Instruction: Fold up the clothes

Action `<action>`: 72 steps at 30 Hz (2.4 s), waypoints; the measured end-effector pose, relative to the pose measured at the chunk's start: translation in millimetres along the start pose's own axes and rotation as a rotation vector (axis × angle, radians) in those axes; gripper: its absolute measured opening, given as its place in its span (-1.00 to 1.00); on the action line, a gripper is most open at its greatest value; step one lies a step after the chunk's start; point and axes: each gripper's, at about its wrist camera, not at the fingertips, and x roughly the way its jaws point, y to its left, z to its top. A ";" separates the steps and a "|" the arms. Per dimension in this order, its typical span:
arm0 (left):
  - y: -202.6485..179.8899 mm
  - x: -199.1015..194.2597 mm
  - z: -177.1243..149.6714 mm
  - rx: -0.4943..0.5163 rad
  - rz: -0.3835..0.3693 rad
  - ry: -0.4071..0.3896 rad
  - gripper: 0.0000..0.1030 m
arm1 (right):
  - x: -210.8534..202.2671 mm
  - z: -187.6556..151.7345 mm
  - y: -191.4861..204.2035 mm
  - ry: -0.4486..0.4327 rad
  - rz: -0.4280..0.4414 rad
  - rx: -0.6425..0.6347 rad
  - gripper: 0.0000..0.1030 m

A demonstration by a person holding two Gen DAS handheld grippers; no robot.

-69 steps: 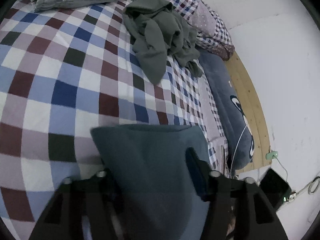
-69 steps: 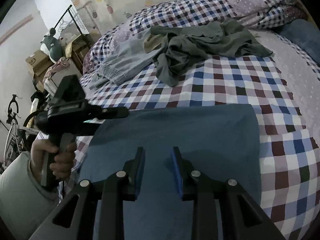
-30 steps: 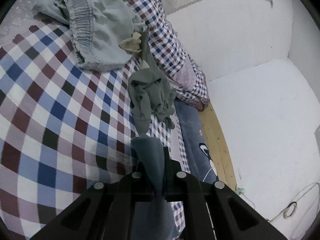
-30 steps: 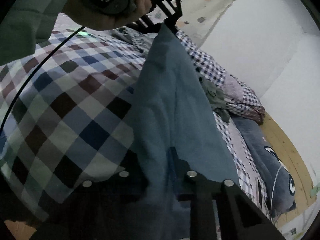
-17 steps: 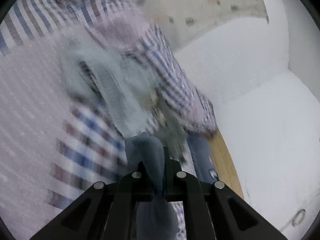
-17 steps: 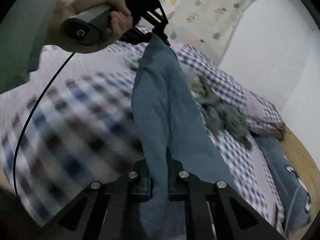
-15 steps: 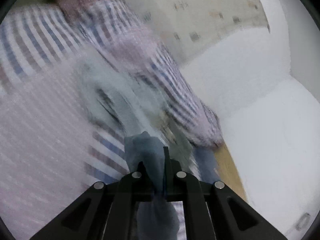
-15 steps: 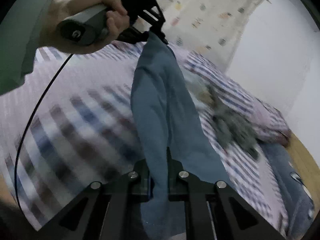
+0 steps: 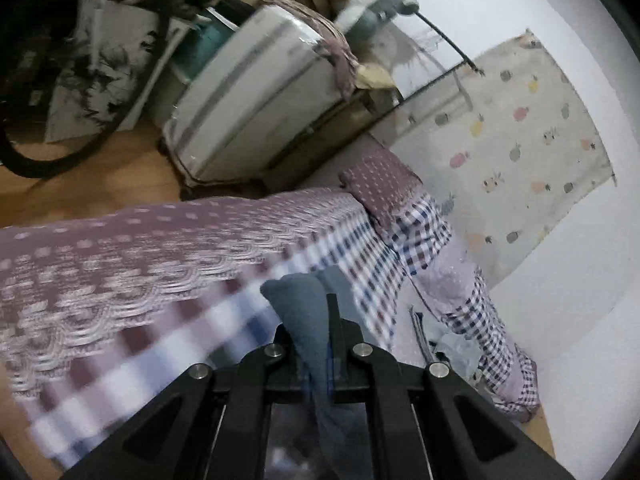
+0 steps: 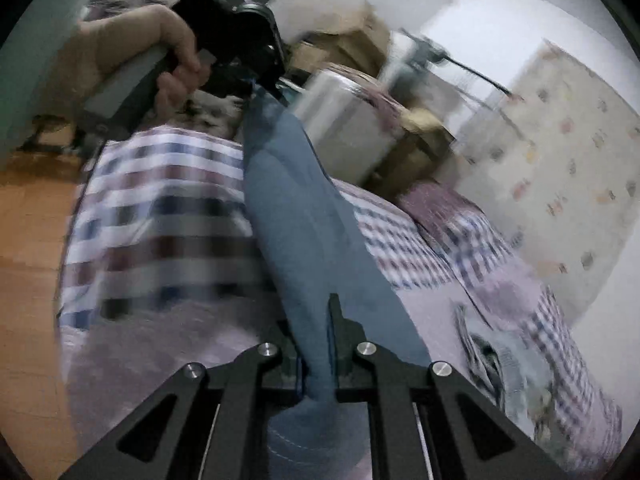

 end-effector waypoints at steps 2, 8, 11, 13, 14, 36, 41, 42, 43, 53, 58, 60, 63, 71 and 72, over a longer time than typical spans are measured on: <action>7.8 -9.9 -8.1 0.014 0.000 -0.004 -0.93 | -7.4 2.4 15.7 -0.015 0.023 -0.019 -0.86; 37.3 -13.6 -26.1 -0.033 0.084 0.024 -0.92 | -21.5 -12.8 34.4 0.003 0.076 -0.048 -0.86; 50.9 -16.4 -34.2 -0.064 0.180 0.069 -0.86 | -16.0 -23.2 43.7 0.071 0.142 -0.056 -0.84; 54.0 -19.4 -35.9 -0.086 0.225 0.083 -0.72 | -13.2 -24.8 45.4 0.116 0.189 -0.032 -0.79; 55.2 -23.7 -35.4 -0.097 0.246 0.081 -0.51 | -13.5 -23.1 41.0 0.131 0.212 -0.006 -0.74; -203.6 -195.5 -61.2 0.257 -0.017 -0.238 0.76 | -183.6 -116.6 -239.2 -0.170 0.262 0.930 0.64; -313.3 -189.3 -117.6 0.355 -0.148 -0.143 0.76 | -254.7 -146.0 -292.7 -0.207 0.150 0.934 0.65; -334.7 -186.9 -130.1 0.390 -0.163 -0.119 0.76 | -270.8 -152.6 -303.5 -0.208 0.125 0.928 0.66; -355.3 -182.8 -144.7 0.431 -0.171 -0.090 0.76 | -284.5 -158.5 -313.0 -0.206 0.101 0.922 0.67; -491.0 -104.6 -321.0 0.657 -0.201 0.271 0.78 | -401.5 -230.9 -391.4 -0.111 -0.061 0.946 0.90; -522.3 -57.1 -399.0 0.716 -0.202 0.347 0.78 | -428.8 -278.5 -409.5 -0.092 -0.166 0.985 0.98; -530.6 -40.8 -421.6 0.739 -0.195 0.349 0.78 | -430.5 -304.0 -415.0 -0.071 -0.209 1.022 0.98; -535.9 -14.2 -444.8 0.774 -0.170 0.333 0.78 | -423.7 -339.9 -422.5 -0.027 -0.260 1.070 0.98; -533.0 76.1 -496.2 0.803 -0.089 0.327 0.78 | -374.0 -439.1 -434.3 0.128 -0.348 1.225 0.99; -531.4 88.9 -502.7 0.809 -0.077 0.330 0.78 | -365.9 -451.0 -435.9 0.147 -0.355 1.245 0.99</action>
